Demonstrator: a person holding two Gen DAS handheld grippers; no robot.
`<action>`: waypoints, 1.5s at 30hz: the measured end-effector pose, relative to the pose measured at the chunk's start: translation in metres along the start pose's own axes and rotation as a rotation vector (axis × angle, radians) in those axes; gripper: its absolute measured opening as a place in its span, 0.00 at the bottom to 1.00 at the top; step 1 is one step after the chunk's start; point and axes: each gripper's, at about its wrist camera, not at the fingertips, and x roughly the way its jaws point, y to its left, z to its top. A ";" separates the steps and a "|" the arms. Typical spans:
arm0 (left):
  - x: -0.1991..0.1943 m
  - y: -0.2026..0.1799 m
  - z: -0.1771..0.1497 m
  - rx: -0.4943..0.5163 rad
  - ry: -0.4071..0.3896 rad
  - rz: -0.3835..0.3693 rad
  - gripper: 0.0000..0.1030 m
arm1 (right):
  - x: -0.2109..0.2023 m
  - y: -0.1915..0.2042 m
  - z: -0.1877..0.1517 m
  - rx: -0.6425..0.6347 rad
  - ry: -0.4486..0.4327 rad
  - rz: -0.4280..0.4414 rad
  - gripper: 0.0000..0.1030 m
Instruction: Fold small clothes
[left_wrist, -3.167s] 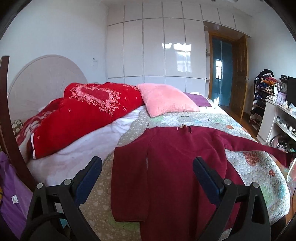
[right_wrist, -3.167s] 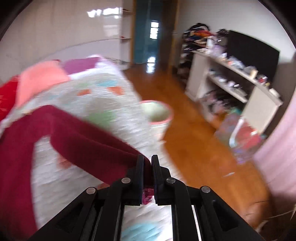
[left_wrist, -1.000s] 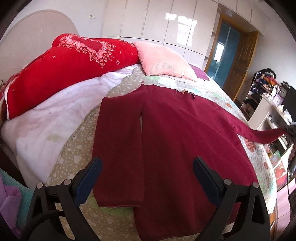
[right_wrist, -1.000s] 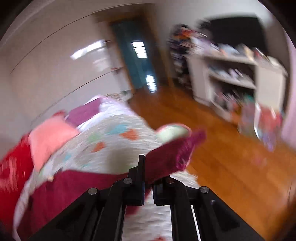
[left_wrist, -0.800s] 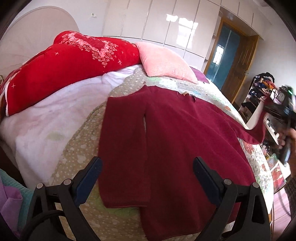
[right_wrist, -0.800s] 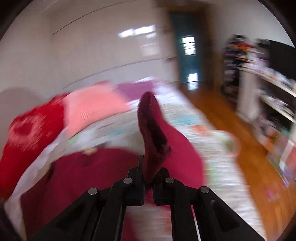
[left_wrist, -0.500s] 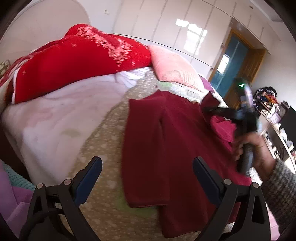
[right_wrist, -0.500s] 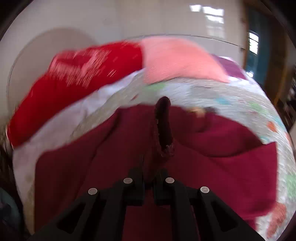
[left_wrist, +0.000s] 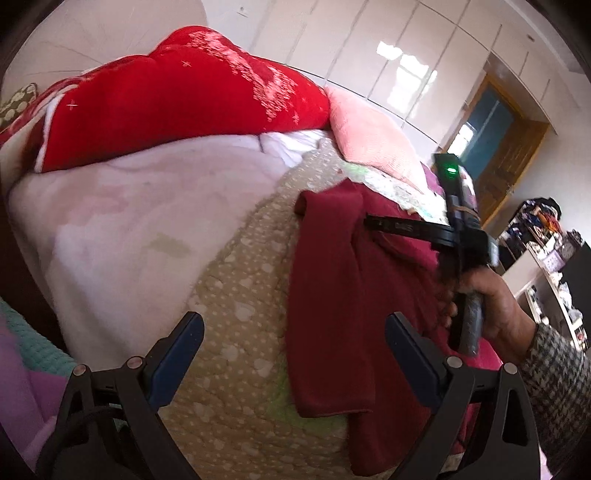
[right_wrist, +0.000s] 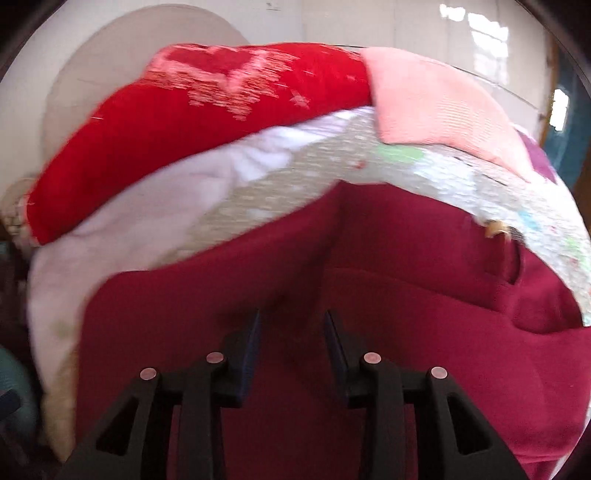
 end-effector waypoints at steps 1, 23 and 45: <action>-0.002 0.004 0.002 -0.011 -0.006 0.010 0.95 | -0.006 0.003 0.000 0.004 -0.014 0.012 0.37; -0.046 0.028 0.013 -0.088 -0.081 0.061 0.95 | -0.037 0.106 -0.113 0.015 0.138 0.185 0.10; -0.003 -0.026 0.016 0.072 -0.008 0.052 0.95 | -0.116 -0.093 -0.006 -0.150 -0.041 -0.494 0.04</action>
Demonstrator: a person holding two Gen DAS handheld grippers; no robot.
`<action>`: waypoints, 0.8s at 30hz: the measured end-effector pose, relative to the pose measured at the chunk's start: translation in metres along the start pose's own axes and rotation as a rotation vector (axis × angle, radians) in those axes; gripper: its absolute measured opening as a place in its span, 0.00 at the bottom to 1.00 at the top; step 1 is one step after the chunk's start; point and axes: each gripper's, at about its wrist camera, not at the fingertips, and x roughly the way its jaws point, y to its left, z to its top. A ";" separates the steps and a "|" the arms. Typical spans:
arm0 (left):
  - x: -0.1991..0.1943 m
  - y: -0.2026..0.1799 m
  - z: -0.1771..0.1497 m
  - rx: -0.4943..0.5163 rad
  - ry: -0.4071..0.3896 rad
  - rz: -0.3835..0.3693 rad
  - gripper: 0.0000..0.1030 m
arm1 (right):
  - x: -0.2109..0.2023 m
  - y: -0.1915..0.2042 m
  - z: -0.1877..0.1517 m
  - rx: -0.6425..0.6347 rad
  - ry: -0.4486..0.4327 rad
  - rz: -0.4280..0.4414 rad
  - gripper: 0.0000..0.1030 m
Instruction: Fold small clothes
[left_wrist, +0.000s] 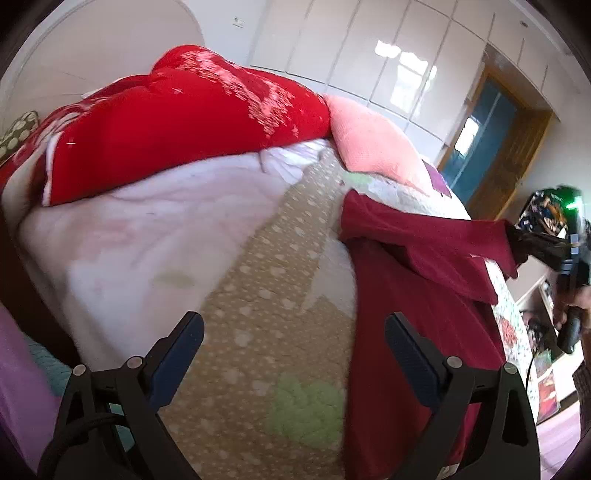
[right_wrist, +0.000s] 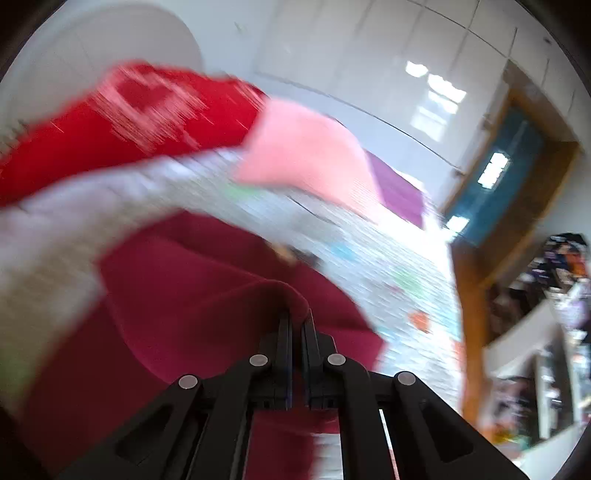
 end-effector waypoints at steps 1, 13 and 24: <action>0.004 -0.004 -0.001 0.009 0.009 0.000 0.95 | 0.010 -0.005 -0.006 -0.009 0.017 -0.025 0.04; 0.035 -0.040 0.003 0.103 0.076 0.007 0.95 | 0.079 -0.101 -0.066 0.432 0.114 -0.004 0.28; 0.098 -0.082 0.004 0.117 0.204 -0.042 0.95 | 0.127 -0.087 -0.070 0.580 0.137 0.309 0.28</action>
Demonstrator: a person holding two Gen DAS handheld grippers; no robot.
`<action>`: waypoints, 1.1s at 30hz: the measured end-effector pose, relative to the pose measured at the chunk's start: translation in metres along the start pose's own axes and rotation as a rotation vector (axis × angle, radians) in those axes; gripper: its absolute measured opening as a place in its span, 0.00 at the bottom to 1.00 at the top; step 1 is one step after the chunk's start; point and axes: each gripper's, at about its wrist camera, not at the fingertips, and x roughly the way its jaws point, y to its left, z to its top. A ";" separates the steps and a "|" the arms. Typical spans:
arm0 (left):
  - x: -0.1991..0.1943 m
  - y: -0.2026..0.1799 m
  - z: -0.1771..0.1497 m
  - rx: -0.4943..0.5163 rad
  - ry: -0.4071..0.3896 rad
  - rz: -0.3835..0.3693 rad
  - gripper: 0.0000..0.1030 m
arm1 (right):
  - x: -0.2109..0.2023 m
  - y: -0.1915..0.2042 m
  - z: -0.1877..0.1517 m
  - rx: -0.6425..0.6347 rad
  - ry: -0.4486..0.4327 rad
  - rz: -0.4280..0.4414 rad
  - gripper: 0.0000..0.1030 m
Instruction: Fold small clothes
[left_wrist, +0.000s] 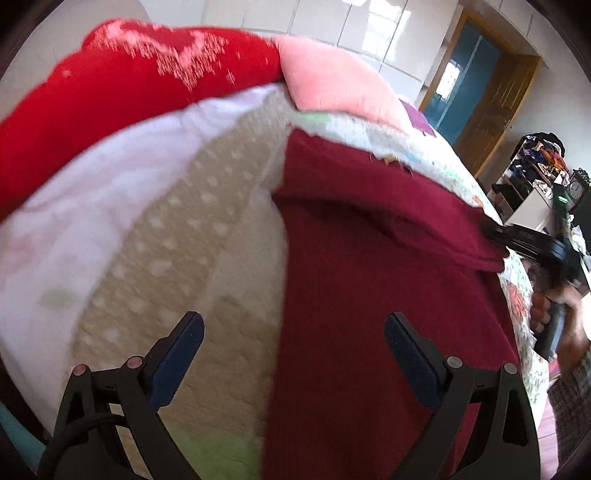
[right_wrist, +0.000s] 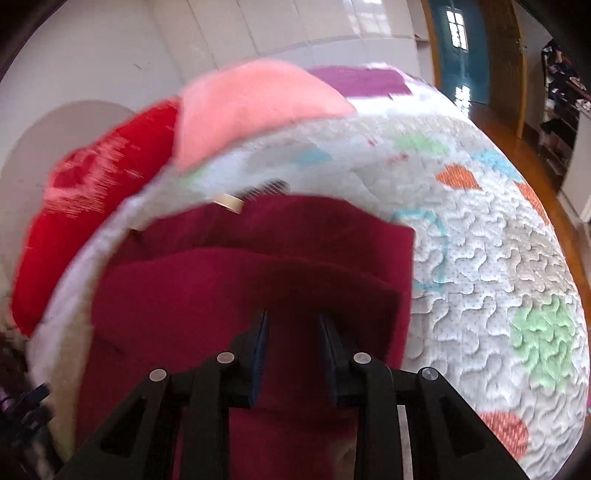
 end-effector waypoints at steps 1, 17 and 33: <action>0.002 -0.002 -0.004 0.004 0.012 0.003 0.95 | 0.016 -0.007 0.003 0.023 0.024 -0.068 0.28; -0.008 0.049 -0.046 -0.148 0.077 -0.086 0.94 | -0.095 -0.012 -0.153 0.181 -0.088 0.008 0.51; -0.020 0.014 -0.101 -0.090 0.131 -0.185 0.94 | -0.126 -0.025 -0.252 0.415 -0.085 0.320 0.52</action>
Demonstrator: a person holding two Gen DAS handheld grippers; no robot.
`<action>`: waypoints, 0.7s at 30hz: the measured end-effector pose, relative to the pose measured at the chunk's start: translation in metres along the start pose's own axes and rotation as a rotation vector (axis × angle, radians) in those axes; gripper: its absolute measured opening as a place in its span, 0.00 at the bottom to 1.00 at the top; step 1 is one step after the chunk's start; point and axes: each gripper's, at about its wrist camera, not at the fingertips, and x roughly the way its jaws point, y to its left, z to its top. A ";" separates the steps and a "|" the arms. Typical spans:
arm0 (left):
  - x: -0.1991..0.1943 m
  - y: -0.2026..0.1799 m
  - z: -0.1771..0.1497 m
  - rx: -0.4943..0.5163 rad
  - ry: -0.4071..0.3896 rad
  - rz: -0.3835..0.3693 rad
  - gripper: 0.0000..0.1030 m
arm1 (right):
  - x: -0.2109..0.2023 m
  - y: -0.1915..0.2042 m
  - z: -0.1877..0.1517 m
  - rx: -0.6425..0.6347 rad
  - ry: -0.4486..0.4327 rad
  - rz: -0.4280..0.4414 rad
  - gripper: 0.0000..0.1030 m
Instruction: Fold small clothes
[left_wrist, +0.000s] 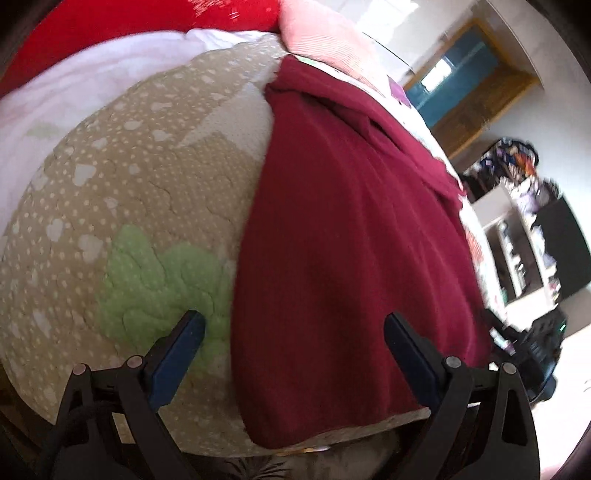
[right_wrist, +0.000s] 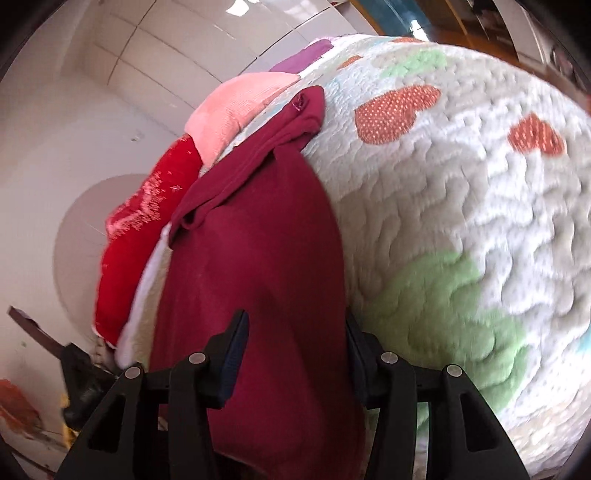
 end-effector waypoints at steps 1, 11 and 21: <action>0.001 -0.002 -0.003 0.013 -0.007 0.011 0.94 | -0.001 -0.002 -0.002 0.001 0.001 0.016 0.52; -0.006 0.002 -0.007 -0.029 -0.001 0.045 0.47 | -0.010 -0.015 -0.022 0.070 0.060 0.199 0.51; 0.000 -0.005 -0.013 -0.056 0.035 -0.133 0.65 | 0.002 -0.010 -0.040 0.098 0.114 0.294 0.51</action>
